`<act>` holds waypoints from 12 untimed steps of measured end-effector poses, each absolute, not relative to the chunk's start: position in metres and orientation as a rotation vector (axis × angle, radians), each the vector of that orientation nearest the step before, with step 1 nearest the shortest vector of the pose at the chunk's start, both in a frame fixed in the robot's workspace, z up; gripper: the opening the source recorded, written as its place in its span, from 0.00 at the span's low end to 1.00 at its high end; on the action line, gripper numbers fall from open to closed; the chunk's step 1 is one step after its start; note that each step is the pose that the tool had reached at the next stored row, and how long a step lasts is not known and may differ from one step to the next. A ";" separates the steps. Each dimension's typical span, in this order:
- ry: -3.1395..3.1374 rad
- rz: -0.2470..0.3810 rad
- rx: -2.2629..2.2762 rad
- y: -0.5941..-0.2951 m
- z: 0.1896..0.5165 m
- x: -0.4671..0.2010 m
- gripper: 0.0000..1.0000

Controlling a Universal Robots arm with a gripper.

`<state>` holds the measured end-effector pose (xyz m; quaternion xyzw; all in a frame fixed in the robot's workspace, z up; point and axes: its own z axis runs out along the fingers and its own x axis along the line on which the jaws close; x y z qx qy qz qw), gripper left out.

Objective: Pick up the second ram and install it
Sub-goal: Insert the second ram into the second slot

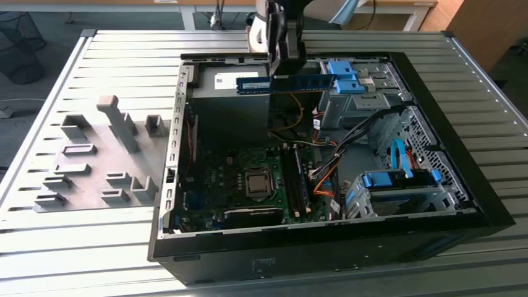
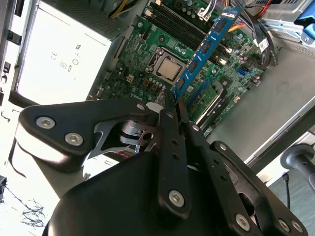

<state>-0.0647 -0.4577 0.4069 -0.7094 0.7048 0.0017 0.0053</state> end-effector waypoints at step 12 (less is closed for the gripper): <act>2.218 0.004 -2.211 -0.458 0.407 -0.064 0.14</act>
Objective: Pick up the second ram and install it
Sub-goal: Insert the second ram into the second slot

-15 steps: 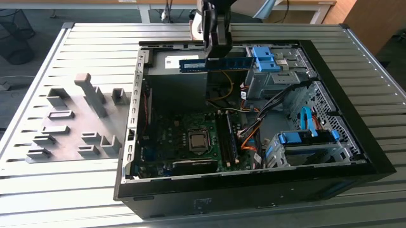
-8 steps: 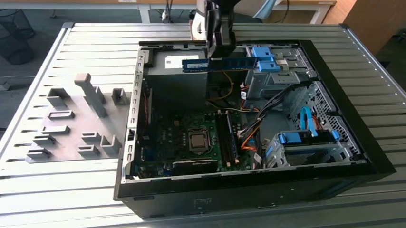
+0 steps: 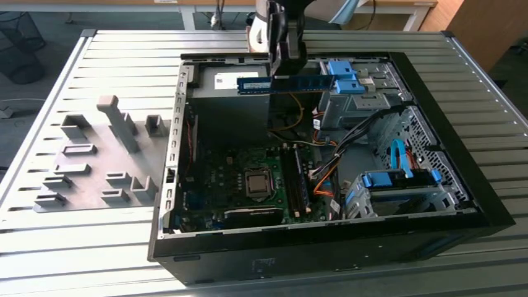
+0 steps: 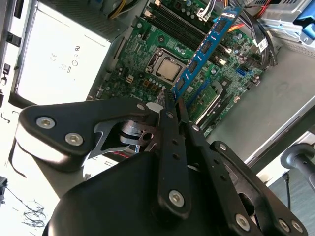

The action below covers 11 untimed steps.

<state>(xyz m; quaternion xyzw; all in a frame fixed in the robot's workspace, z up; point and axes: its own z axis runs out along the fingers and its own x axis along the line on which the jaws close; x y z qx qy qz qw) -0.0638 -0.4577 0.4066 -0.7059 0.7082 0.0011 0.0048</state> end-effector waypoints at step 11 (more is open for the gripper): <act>2.390 -0.003 -2.030 -0.458 0.403 -0.064 0.14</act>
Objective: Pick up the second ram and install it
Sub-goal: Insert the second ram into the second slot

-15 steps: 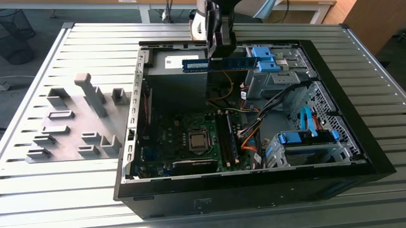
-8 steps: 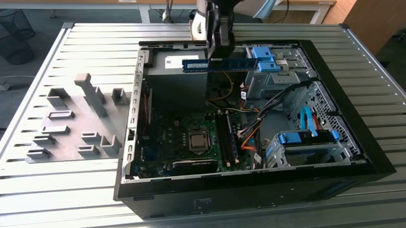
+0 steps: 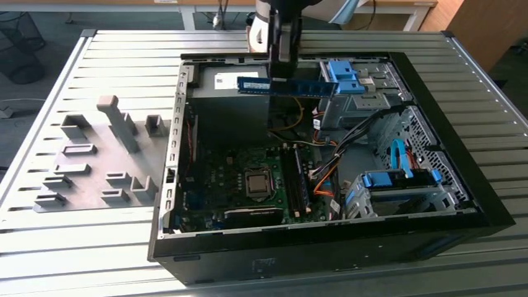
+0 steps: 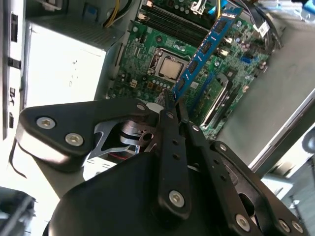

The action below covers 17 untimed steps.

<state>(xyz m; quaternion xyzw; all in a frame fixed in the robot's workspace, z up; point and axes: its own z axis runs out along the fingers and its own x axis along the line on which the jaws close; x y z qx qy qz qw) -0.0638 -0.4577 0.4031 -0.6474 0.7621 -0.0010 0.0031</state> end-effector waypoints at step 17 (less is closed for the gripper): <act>2.427 -0.005 -1.986 -0.458 0.403 -0.064 0.14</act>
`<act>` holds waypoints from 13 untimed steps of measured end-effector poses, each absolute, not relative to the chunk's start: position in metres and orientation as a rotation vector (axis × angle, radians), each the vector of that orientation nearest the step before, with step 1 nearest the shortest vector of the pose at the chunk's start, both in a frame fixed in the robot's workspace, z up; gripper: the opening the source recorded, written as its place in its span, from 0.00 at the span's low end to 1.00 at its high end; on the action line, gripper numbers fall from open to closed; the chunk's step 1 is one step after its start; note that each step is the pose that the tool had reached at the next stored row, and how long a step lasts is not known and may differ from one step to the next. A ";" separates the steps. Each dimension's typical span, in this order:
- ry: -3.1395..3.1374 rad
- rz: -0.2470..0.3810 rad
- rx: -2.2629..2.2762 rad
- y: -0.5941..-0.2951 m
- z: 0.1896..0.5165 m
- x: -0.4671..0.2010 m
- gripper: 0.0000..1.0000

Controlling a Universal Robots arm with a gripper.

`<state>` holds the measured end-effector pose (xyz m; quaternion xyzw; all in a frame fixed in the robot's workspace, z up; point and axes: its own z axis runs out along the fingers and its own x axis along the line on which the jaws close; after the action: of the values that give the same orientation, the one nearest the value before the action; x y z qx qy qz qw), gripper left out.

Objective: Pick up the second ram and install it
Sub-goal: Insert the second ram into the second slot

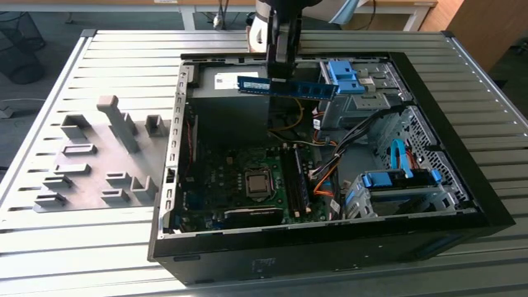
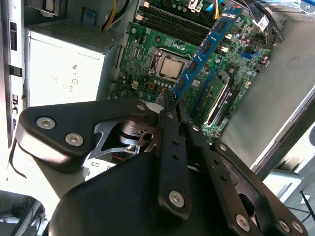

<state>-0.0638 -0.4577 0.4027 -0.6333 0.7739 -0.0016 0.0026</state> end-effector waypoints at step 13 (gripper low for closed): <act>2.562 -0.010 -1.814 -0.458 0.401 -0.064 0.14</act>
<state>-0.0638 -0.4577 0.4011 -0.5778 0.8162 -0.0033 0.0013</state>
